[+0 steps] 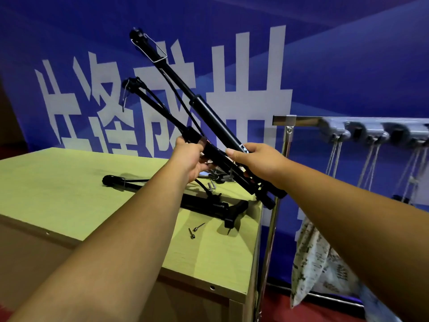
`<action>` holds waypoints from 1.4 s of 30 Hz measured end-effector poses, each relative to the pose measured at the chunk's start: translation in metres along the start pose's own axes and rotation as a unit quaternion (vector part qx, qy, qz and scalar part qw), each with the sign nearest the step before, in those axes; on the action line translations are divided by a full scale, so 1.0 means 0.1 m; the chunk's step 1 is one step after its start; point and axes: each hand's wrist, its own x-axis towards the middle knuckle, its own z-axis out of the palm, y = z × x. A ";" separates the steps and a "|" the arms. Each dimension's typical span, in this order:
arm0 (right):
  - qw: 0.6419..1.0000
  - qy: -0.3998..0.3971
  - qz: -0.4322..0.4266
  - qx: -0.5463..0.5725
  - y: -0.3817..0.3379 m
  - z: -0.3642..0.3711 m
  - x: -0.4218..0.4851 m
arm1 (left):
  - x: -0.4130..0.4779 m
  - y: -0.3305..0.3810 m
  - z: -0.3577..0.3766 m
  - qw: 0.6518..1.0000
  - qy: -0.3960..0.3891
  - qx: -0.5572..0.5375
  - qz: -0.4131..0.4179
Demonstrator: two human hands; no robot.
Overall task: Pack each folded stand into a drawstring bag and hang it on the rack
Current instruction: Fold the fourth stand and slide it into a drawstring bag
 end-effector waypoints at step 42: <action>0.992 0.127 -0.003 0.000 0.30 -0.32 -0.16 | 0.14 -0.26 -0.45 0.981 0.046 0.169 -0.087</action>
